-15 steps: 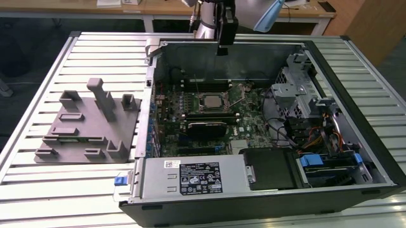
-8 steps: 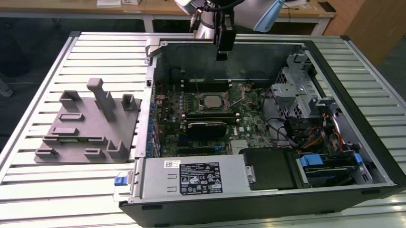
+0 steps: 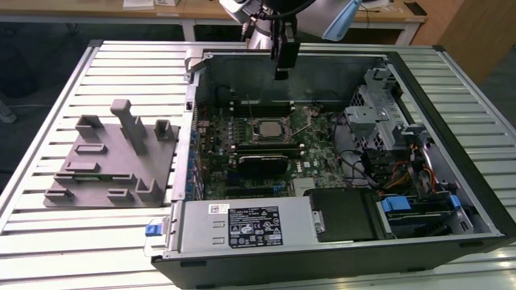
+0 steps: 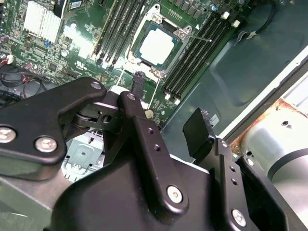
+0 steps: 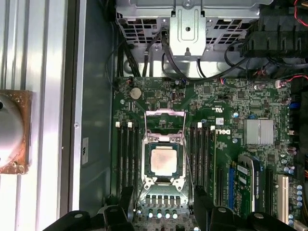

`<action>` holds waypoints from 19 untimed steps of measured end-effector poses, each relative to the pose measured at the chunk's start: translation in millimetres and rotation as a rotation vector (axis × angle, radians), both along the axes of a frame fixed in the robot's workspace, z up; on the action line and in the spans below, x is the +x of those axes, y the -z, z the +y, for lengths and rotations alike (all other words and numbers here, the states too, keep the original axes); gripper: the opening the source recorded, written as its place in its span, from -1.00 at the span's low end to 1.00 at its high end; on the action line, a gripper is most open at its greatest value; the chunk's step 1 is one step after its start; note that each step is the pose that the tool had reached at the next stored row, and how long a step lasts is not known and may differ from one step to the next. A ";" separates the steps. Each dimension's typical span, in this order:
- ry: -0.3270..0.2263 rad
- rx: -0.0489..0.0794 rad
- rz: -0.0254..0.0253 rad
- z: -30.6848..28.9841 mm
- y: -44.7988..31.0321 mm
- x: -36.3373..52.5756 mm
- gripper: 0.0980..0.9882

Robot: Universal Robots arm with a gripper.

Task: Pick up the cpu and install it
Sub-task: 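Place the cpu into insertion slot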

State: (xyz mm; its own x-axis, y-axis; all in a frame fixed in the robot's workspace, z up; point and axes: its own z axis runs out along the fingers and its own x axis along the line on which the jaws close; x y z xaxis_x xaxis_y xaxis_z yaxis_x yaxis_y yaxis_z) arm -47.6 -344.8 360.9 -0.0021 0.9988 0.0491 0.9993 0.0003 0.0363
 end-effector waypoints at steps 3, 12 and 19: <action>0.000 0.000 0.0000 0.0 1.5 0.0 0.15; 0.000 0.000 0.0001 0.0 4.2 0.0 0.15; 0.000 0.000 0.0000 0.0 4.7 0.0 0.15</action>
State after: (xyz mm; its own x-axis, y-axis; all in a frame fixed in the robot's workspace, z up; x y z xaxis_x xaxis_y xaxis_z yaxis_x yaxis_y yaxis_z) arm -47.6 -344.8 356.3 -0.0021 0.9988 0.0492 0.9993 0.0003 0.0363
